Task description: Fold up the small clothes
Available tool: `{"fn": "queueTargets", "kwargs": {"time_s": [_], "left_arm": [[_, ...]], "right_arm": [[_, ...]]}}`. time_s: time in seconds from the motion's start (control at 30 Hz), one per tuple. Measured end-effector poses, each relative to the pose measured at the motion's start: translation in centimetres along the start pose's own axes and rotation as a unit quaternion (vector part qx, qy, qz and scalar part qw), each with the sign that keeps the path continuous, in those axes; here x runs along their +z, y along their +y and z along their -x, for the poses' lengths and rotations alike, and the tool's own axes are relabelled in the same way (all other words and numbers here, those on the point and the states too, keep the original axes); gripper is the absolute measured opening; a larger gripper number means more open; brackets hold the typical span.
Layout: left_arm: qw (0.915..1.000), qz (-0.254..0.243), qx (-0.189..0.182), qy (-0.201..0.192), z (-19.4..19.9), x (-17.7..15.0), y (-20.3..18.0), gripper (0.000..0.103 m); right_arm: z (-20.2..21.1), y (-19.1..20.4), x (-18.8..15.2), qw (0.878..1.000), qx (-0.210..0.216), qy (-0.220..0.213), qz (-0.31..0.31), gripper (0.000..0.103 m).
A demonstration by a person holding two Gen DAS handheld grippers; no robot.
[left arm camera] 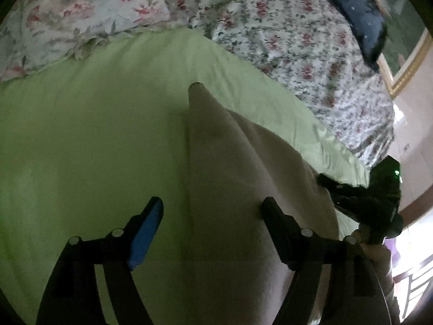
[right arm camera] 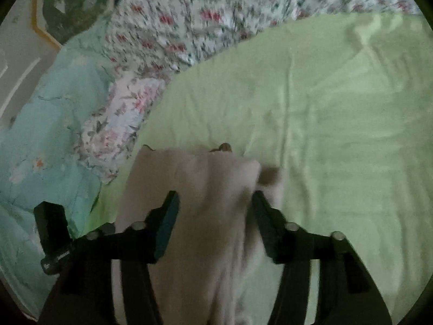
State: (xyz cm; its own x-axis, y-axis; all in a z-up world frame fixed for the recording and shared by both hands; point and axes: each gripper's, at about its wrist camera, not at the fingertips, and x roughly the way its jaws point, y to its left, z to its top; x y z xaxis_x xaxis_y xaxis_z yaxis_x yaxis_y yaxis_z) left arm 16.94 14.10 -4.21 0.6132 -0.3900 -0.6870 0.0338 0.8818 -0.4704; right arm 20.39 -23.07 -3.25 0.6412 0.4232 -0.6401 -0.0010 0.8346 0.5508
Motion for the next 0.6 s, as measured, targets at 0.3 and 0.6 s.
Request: {"fn": "queueTargets", "kwargs": {"time_s": [0.3,0.6], "left_arm": [[0.9971,-0.051,0.054,0.016,-2.6,-0.2,-1.9,0.064],[0.9935,-0.084,0.076,0.009,0.0,-1.0,-3.1,0.062]], "right_arm": [[1.0,0.9,-0.4,0.996,-0.041,-0.069,0.025,0.008],[2.7,-0.3,-1.4,0.997,-0.043,-0.054,-0.018,0.018]]}}
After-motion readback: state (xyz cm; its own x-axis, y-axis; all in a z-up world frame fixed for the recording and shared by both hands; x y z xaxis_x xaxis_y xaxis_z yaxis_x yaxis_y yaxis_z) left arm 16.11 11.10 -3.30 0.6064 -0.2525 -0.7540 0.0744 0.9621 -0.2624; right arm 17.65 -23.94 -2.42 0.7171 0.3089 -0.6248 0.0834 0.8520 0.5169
